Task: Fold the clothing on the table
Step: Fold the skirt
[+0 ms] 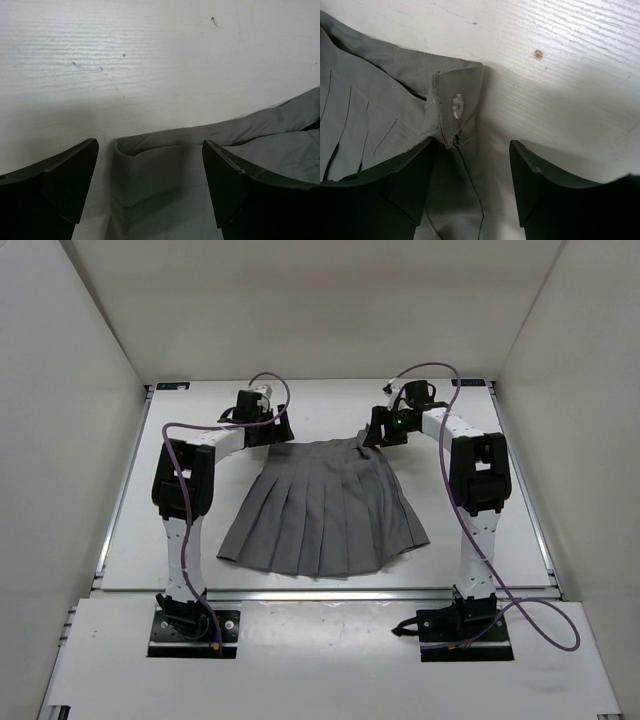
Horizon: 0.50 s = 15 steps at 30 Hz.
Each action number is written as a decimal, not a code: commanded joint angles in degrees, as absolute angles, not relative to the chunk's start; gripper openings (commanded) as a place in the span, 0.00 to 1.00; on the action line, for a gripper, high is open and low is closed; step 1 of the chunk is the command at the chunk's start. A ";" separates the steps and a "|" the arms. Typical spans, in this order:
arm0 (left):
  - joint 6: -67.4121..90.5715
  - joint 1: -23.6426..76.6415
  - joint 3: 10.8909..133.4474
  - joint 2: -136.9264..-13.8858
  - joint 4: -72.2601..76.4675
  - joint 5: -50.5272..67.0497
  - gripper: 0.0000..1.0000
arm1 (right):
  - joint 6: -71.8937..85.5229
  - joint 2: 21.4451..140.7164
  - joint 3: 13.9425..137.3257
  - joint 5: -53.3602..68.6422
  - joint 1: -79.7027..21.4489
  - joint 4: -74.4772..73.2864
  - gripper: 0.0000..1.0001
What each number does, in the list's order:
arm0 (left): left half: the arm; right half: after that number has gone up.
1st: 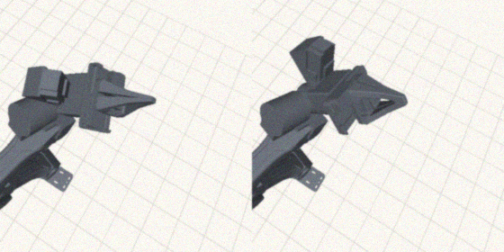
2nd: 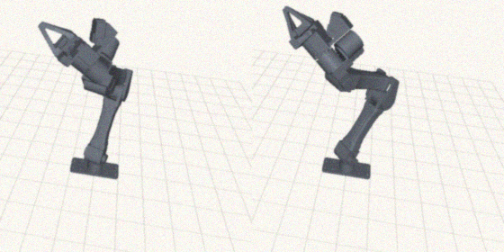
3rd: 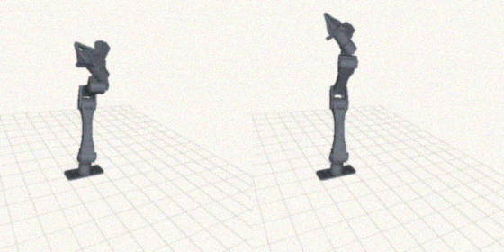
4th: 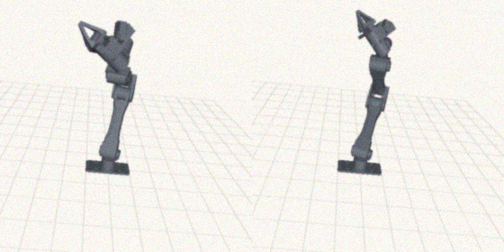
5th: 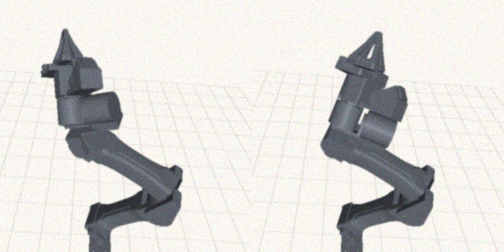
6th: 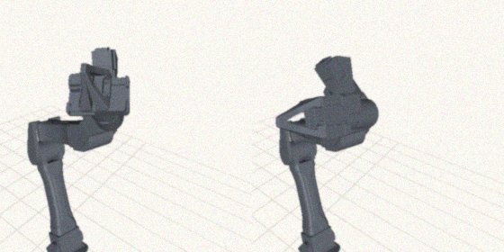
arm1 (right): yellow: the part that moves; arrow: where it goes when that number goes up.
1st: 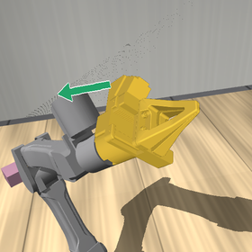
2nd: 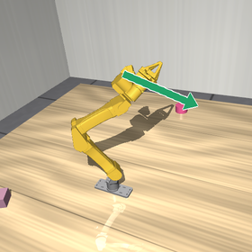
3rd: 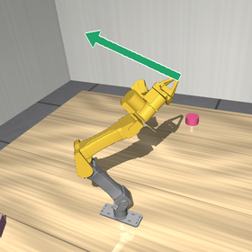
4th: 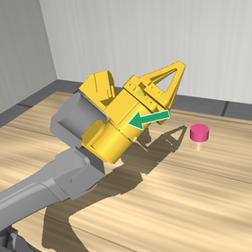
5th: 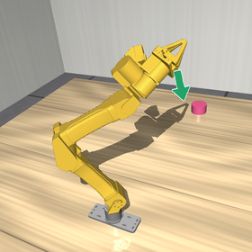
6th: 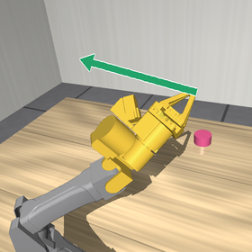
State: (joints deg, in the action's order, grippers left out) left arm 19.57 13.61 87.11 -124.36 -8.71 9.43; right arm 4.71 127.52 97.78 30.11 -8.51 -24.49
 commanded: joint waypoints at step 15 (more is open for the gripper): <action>19.34 14.06 77.17 -115.31 -7.12 12.39 0.91 | 8.35 129.72 98.88 35.42 -7.47 -21.44 0.54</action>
